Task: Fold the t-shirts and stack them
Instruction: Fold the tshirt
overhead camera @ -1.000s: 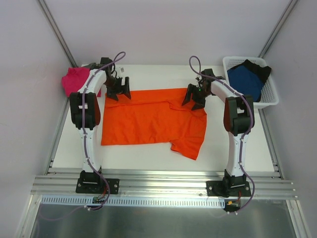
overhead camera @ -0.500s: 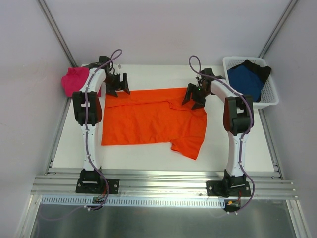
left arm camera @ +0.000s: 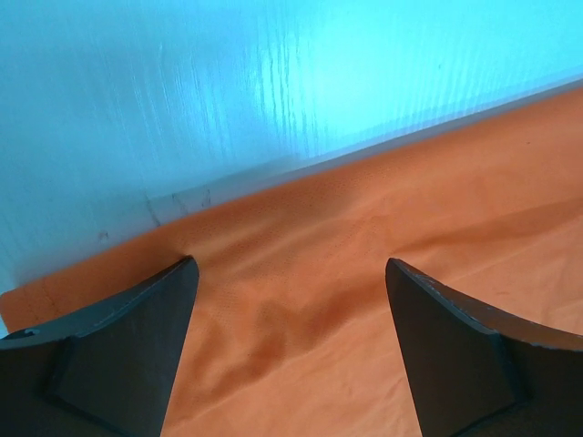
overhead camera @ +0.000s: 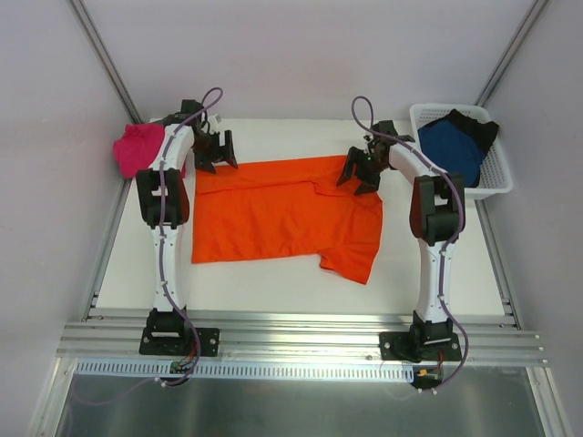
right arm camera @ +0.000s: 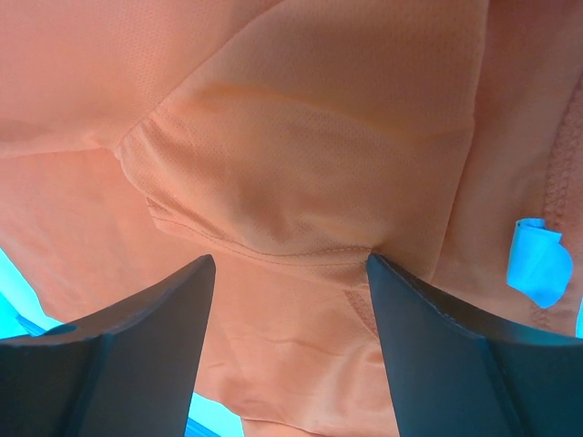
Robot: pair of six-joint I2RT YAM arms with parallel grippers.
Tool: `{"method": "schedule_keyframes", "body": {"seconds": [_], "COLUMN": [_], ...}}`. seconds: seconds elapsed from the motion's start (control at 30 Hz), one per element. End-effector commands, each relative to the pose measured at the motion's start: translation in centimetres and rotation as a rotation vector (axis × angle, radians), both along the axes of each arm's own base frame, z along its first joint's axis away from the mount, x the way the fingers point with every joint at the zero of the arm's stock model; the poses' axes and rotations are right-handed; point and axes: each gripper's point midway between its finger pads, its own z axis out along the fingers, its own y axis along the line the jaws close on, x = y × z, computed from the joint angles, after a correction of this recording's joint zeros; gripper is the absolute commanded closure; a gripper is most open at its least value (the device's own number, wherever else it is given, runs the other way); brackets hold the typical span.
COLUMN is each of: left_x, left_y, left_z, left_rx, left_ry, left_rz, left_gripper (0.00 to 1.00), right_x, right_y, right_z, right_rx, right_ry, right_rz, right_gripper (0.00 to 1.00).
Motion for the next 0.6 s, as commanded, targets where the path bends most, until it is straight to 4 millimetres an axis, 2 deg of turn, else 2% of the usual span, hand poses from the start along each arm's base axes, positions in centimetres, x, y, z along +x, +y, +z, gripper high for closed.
{"method": "schedule_keyframes", "body": {"seconds": [0.0, 0.33, 0.57], "left_x": [2.0, 4.0, 5.6], "left_y": [0.7, -0.4, -1.5], "left_z": [1.2, 0.6, 1.6], "left_rx": [-0.001, -0.047, -0.091], "left_ry": [-0.059, -0.105, -0.164], "left_rz": [0.038, 0.031, 0.032], "left_gripper": [0.16, 0.18, 0.20], "right_x": [0.6, 0.1, 2.6], "right_y": [-1.3, -1.9, -2.3], "right_z": [-0.4, 0.5, 1.5], "right_rx": [-0.038, -0.055, -0.089], "right_ry": [-0.004, -0.021, -0.099], "right_rz": [-0.027, -0.025, -0.028], "right_gripper": [0.27, 0.27, 0.27]}}
